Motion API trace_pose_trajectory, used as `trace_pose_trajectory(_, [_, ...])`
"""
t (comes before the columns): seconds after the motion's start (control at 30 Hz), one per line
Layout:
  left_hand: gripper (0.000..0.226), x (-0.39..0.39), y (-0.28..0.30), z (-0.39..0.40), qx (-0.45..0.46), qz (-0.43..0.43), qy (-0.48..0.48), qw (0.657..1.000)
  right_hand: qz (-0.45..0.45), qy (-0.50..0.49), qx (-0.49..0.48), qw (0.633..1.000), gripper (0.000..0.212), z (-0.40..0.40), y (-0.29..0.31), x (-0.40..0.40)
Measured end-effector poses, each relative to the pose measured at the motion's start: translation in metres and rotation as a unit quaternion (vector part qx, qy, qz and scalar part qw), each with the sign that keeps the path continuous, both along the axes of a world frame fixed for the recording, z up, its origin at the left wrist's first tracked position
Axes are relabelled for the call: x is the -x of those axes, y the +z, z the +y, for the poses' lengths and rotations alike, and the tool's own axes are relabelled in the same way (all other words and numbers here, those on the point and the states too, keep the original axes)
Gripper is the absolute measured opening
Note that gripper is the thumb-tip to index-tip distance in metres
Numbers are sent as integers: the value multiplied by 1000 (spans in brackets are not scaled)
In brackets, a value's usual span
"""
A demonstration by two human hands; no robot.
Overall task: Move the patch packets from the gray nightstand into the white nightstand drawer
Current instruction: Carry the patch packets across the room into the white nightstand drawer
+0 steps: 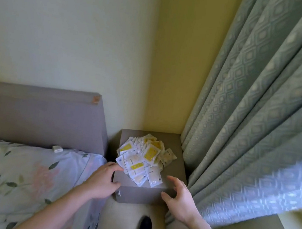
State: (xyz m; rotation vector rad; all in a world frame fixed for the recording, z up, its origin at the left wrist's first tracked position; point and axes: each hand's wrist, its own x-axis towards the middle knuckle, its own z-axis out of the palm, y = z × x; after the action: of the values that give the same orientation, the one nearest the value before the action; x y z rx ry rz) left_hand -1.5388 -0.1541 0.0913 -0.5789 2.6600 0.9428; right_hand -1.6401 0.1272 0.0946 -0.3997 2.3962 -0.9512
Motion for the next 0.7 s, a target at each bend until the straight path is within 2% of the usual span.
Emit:
trace_pose_trajectory(0.17, [52,73,-44,-13,-20,-61,35,997,-64,-10,-50,997,62,-30,-46,73])
trace_pose_trajectory(0.37, [69,145,-99,-34,-26,-116,66,991,-119,-28,-85,989,56,-61,-111,152])
trace_pose_trajectory(0.7, [75,240,-231,-65,34,-147,49,987,-184,-98,-114,971,56,-105,-246,206])
